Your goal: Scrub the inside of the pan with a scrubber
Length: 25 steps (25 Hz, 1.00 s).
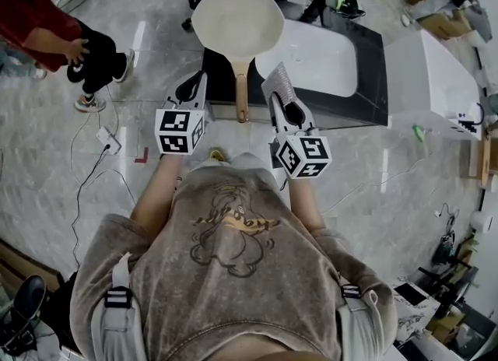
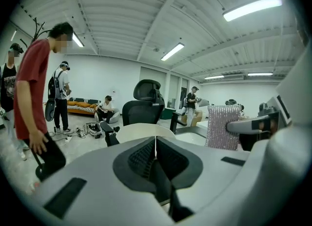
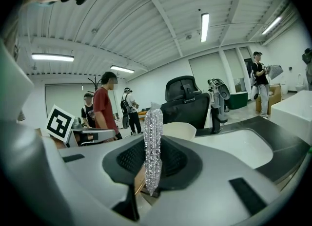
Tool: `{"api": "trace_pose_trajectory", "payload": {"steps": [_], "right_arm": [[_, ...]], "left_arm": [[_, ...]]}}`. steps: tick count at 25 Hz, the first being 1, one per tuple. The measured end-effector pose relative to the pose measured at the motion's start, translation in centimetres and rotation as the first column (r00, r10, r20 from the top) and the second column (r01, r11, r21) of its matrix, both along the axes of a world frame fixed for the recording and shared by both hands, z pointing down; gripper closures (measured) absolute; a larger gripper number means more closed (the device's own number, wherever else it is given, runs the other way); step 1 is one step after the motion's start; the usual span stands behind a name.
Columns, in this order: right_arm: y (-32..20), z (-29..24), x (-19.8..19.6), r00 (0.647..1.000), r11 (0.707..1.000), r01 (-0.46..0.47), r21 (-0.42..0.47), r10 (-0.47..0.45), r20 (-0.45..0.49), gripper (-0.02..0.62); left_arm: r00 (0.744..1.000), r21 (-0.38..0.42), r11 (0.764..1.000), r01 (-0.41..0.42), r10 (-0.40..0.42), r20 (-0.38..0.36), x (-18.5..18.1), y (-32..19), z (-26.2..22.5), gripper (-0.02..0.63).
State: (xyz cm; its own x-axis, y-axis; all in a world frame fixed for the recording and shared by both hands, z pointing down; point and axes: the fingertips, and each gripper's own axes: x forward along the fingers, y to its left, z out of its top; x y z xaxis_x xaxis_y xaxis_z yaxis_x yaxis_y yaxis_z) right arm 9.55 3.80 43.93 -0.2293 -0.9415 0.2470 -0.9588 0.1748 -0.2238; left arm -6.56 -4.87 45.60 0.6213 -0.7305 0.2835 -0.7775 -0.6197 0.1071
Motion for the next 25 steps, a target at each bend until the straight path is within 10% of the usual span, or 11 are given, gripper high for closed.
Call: {"api": "trace_pose_trajectory", "payload": {"steps": [25], "right_arm": [[-10.8, 0.3, 3.2, 0.989, 0.989, 0.146, -0.003, -0.146, 0.018, 0.511]], "left_arm": [[0.992, -0.068, 0.992, 0.109, -0.104, 0.068, 2.7, -8.0, 1.5, 0.586]]}}
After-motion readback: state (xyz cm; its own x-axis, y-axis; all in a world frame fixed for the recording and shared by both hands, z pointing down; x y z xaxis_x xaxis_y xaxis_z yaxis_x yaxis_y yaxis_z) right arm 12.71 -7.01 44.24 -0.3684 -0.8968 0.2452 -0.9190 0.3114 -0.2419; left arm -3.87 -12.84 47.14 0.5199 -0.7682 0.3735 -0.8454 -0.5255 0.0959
